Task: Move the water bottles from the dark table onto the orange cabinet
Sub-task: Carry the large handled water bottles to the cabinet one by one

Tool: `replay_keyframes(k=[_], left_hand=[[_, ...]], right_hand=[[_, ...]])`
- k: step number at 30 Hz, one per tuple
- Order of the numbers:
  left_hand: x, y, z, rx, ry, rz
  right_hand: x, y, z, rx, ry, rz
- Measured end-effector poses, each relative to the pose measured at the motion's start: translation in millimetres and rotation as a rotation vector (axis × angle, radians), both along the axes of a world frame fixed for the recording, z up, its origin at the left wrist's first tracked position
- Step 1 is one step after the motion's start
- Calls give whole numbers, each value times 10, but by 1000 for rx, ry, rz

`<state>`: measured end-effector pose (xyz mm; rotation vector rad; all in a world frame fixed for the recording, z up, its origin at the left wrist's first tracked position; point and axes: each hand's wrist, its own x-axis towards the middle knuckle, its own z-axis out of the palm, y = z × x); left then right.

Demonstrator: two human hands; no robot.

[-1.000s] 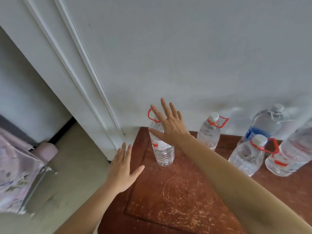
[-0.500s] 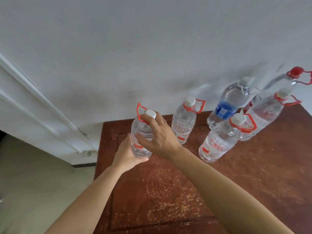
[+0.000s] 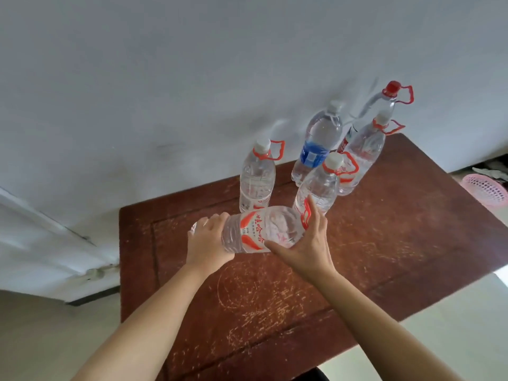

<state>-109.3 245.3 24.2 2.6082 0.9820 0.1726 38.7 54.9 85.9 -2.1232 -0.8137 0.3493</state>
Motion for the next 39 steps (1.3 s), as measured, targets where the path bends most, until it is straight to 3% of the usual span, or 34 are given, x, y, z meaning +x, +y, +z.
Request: replay_keyframes(k=[3, 6, 9, 14, 16, 32, 39], left_hand=[[-122, -139, -39, 47, 81, -25], [-218, -265, -107, 100, 220, -78], [-301, -412, -171, 170, 401, -127], [-397, -545, -122, 142, 481, -75], [-429, -597, -98, 119, 505, -45], [-417, -771, -117, 90, 545, 145], [-668, -1486, -187, 128, 441, 483]], right_hand=[[26, -200, -207, -82, -154, 50], [25, -273, -374, -120, -354, 270], [-94, -290, -538, -296, -372, 474], [-268, -249, -759, -689, -338, 616], [-256, -183, -760, -743, -356, 603], [41, 14, -982, -558, -452, 724], [-26, 12, -1014, -493, -660, 873]])
